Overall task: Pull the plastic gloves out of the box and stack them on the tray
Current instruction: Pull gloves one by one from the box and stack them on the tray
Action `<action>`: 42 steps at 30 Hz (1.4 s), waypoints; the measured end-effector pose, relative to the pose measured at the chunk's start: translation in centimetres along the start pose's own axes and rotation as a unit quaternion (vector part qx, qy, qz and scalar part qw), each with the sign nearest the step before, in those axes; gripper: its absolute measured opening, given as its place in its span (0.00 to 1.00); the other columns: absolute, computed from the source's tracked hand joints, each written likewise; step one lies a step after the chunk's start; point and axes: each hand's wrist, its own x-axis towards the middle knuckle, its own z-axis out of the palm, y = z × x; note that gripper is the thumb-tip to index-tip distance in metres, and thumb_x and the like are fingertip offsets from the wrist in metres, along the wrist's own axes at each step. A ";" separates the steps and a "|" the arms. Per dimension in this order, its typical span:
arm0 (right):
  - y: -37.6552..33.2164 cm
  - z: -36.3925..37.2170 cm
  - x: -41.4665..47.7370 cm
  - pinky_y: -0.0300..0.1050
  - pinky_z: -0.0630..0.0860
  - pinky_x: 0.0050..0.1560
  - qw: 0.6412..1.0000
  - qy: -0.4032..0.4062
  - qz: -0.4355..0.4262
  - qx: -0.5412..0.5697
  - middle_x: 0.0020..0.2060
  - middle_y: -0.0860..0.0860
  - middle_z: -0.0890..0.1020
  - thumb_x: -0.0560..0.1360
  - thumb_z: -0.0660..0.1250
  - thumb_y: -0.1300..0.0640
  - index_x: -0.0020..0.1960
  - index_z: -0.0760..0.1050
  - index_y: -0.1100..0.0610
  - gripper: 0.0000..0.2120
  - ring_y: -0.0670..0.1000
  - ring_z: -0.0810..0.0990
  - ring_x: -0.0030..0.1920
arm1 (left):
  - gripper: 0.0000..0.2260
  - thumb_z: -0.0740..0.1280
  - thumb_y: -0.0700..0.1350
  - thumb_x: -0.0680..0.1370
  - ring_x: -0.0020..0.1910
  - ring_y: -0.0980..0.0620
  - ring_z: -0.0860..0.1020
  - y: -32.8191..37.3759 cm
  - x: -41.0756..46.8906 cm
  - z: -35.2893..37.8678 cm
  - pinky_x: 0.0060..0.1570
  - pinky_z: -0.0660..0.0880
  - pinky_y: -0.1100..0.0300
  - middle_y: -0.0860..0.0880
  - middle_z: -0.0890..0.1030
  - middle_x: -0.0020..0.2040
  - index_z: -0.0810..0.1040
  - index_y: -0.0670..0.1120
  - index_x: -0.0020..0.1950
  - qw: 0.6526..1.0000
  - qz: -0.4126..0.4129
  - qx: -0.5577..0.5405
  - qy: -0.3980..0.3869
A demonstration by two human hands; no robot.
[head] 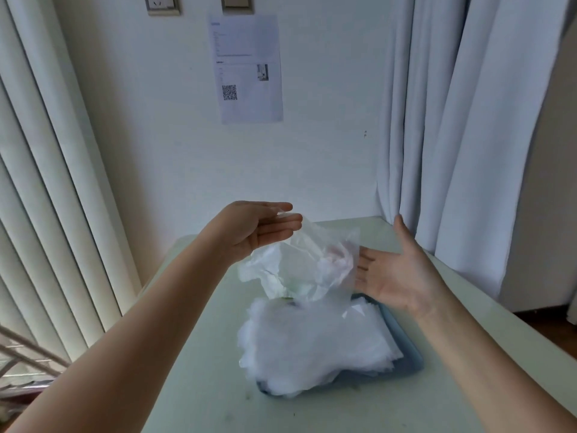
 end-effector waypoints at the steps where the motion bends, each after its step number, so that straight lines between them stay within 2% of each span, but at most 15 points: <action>1: 0.3 0.0 0.1 0.59 0.78 0.56 1.000 0.007 0.000 -0.023 0.62 0.61 0.78 0.51 0.79 0.35 0.65 0.74 0.63 0.51 0.61 0.75 0.64 | 0.10 0.56 0.33 0.81 0.39 0.51 0.84 -0.1 -0.1 0.1 0.35 0.80 0.63 0.42 0.85 0.42 0.76 0.36 0.56 1.000 0.004 -0.001 -0.003; 3: 0.9 0.8 0.0 0.57 0.77 0.58 0.994 -0.017 -0.016 -0.104 0.64 0.59 0.76 0.56 0.78 0.36 0.69 0.70 0.60 0.49 0.60 0.74 0.65 | 0.10 0.56 0.33 0.81 0.39 0.50 0.85 -0.2 -0.4 0.3 0.36 0.80 0.63 0.41 0.85 0.42 0.76 0.36 0.56 1.000 0.010 -0.005 -0.004; 5: 1.5 1.4 -0.1 0.52 0.77 0.58 0.980 -0.064 -0.058 -0.178 0.66 0.57 0.76 0.67 0.76 0.45 0.71 0.67 0.56 0.37 0.57 0.74 0.66 | 0.10 0.55 0.32 0.81 0.39 0.49 0.85 -0.3 -0.6 0.4 0.35 0.80 0.63 0.41 0.85 0.41 0.76 0.36 0.56 1.000 0.016 -0.016 0.006; 8: 2.5 2.0 -0.2 0.43 0.77 0.58 0.968 -0.078 -0.094 -0.219 0.61 0.50 0.80 0.54 0.84 0.51 0.67 0.69 0.51 0.45 0.49 0.77 0.63 | 0.11 0.54 0.32 0.81 0.38 0.49 0.85 -0.5 -0.7 0.4 0.34 0.80 0.63 0.40 0.85 0.40 0.75 0.35 0.57 0.999 0.019 -0.031 0.018; 12: 3.9 3.0 -0.1 0.45 0.77 0.55 0.939 0.061 -0.176 -0.289 0.54 0.56 0.83 0.69 0.73 0.54 0.58 0.78 0.57 0.19 0.53 0.82 0.56 | 0.09 0.59 0.37 0.81 0.41 0.48 0.85 -0.9 -0.6 0.0 0.36 0.81 0.61 0.40 0.85 0.43 0.73 0.35 0.59 1.000 0.005 -0.013 0.021; 15: 3.6 3.0 -0.2 0.45 0.80 0.49 0.955 0.085 -0.147 -0.242 0.47 0.60 0.85 0.78 0.63 0.60 0.51 0.80 0.62 0.09 0.54 0.84 0.45 | 0.28 0.70 0.53 0.72 0.53 0.49 0.82 -1.5 0.1 -1.5 0.51 0.80 0.58 0.43 0.83 0.53 0.71 0.37 0.64 0.996 0.015 0.088 0.025; 17: 3.2 2.9 -0.4 0.43 0.81 0.44 0.967 0.059 -0.118 -0.216 0.43 0.60 0.84 0.78 0.61 0.64 0.52 0.79 0.63 0.09 0.53 0.85 0.40 | 0.46 0.75 0.62 0.64 0.61 0.53 0.76 -2.7 0.9 -2.8 0.62 0.72 0.58 0.50 0.78 0.61 0.63 0.39 0.73 0.982 0.035 0.186 0.013; 19: 2.9 2.7 -0.5 0.43 0.81 0.42 0.974 0.034 -0.097 -0.201 0.41 0.60 0.84 0.77 0.61 0.64 0.54 0.78 0.61 0.10 0.53 0.85 0.38 | 0.56 0.76 0.67 0.58 0.68 0.55 0.69 -4.3 1.9 -3.9 0.69 0.63 0.57 0.53 0.71 0.69 0.57 0.43 0.77 0.967 0.051 0.246 -0.031; 22: 2.2 2.5 -0.6 0.42 0.81 0.38 0.984 -0.010 -0.075 -0.164 0.37 0.60 0.84 0.68 0.67 0.61 0.53 0.82 0.57 0.14 0.52 0.84 0.34 | 0.44 0.73 0.65 0.66 0.72 0.52 0.66 -6.8 2.5 -4.5 0.73 0.58 0.53 0.49 0.71 0.71 0.66 0.42 0.73 0.950 0.056 0.241 -0.192; 27: 1.0 1.6 -0.4 0.39 0.82 0.40 0.990 -0.077 -0.045 -0.109 0.36 0.57 0.84 0.65 0.71 0.60 0.57 0.82 0.54 0.20 0.50 0.84 0.35 | 0.39 0.68 0.63 0.72 0.70 0.41 0.69 -11.2 3.0 -4.3 0.70 0.64 0.50 0.38 0.71 0.69 0.66 0.35 0.71 0.951 0.000 0.124 -0.283; 30: 0.9 0.6 -0.1 0.39 0.81 0.37 0.988 -0.042 -0.047 -0.139 0.36 0.58 0.84 0.70 0.66 0.61 0.58 0.81 0.55 0.17 0.50 0.84 0.35 | 0.22 0.72 0.59 0.71 0.58 0.45 0.77 -11.8 3.2 -4.0 0.61 0.72 0.54 0.43 0.80 0.57 0.81 0.44 0.56 0.963 -0.001 0.072 -0.258; 32: 1.3 -0.3 0.2 0.39 0.80 0.35 0.974 0.024 -0.041 -0.222 0.38 0.59 0.84 0.73 0.63 0.63 0.58 0.79 0.57 0.15 0.51 0.84 0.35 | 0.12 0.72 0.53 0.73 0.48 0.46 0.79 -11.3 3.4 -4.1 0.49 0.77 0.58 0.42 0.81 0.48 0.84 0.44 0.45 0.974 -0.018 0.031 -0.222; 34: 2.0 -1.8 0.4 0.40 0.80 0.34 0.950 0.086 -0.023 -0.299 0.38 0.60 0.84 0.77 0.62 0.65 0.59 0.77 0.63 0.12 0.52 0.84 0.35 | 0.10 0.67 0.45 0.76 0.39 0.49 0.82 -11.0 3.7 -4.5 0.40 0.78 0.61 0.44 0.83 0.41 0.85 0.41 0.42 0.982 -0.050 0.021 -0.181; 37: 3.4 -4.0 0.8 0.45 0.81 0.37 0.898 0.159 0.011 -0.410 0.36 0.60 0.84 0.77 0.64 0.65 0.54 0.77 0.69 0.09 0.53 0.83 0.33 | 0.12 0.65 0.42 0.78 0.25 0.56 0.75 -11.3 4.2 -4.6 0.28 0.73 0.66 0.50 0.78 0.29 0.80 0.40 0.36 0.971 -0.104 0.171 -0.129; 42: 5.4 -6.4 1.9 0.42 0.78 0.31 0.808 0.228 0.048 -0.540 0.31 0.58 0.83 0.75 0.68 0.63 0.45 0.78 0.71 0.09 0.50 0.80 0.27 | 0.08 0.72 0.47 0.74 0.24 0.59 0.68 -13.8 6.2 -5.2 0.26 0.67 0.70 0.54 0.78 0.30 0.79 0.47 0.36 0.877 -0.098 0.467 -0.058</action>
